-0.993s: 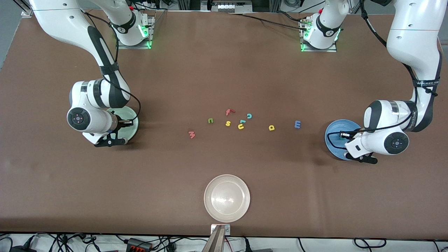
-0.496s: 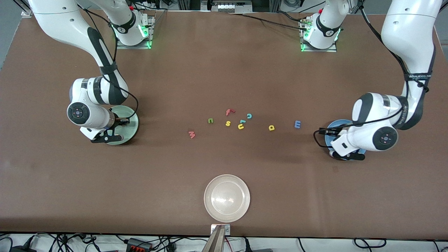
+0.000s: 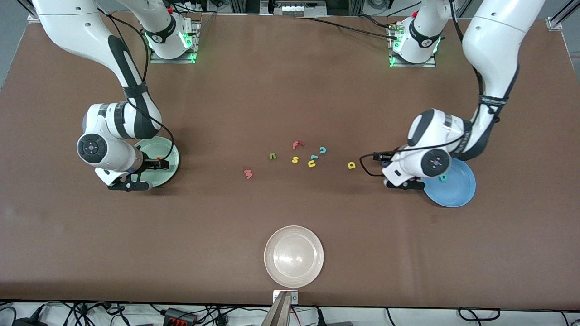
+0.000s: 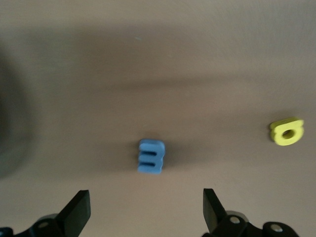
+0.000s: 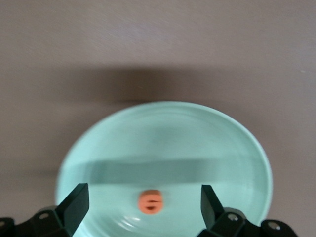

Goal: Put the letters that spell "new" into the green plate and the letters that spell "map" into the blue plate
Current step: 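Grasp the blue 'E' with the left gripper while the right reaches pink 'w'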

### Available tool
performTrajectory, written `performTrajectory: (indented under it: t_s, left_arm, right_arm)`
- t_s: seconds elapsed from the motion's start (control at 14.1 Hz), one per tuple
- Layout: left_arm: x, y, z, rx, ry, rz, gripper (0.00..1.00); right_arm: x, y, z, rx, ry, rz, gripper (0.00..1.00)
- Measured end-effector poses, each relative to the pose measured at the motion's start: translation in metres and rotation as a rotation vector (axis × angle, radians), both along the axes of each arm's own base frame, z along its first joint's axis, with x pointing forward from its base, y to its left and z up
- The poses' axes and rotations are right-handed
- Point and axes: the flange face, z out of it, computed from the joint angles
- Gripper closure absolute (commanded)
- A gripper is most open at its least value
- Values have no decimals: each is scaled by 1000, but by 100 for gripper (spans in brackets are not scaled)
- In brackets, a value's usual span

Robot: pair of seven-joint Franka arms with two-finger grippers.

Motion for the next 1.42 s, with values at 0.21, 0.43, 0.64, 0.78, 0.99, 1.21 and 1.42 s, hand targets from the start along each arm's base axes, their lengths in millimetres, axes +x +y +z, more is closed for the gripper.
performTrajectory:
  t_s: [0.21,0.43,0.64,0.78,0.99,1.21,1.42]
  left_arm:
    - [-13,-4,-15,42,-44,-109,38]
    - [-17,-13,-17,38,-47,-145,39]
    - [-16,-15,-20,28,-60,-148,44]
    - [-17,-16,-23,25,-60,-148,46]
    - [-17,-15,-26,23,-59,-146,61]
    - [-16,-16,-28,15,-67,-147,92]
    - [-16,-16,-26,15,-70,-146,98]
  right_arm:
    - [7,21,-5,10,-11,-69,0]
    - [38,39,-6,38,-56,-75,0]
    - [63,59,17,51,-121,-48,0]
    - [72,59,29,46,-149,-42,0]
    - [76,53,34,40,-159,-47,0]
    - [74,57,24,37,-145,-40,0]
    - [68,84,18,42,-134,0,0]
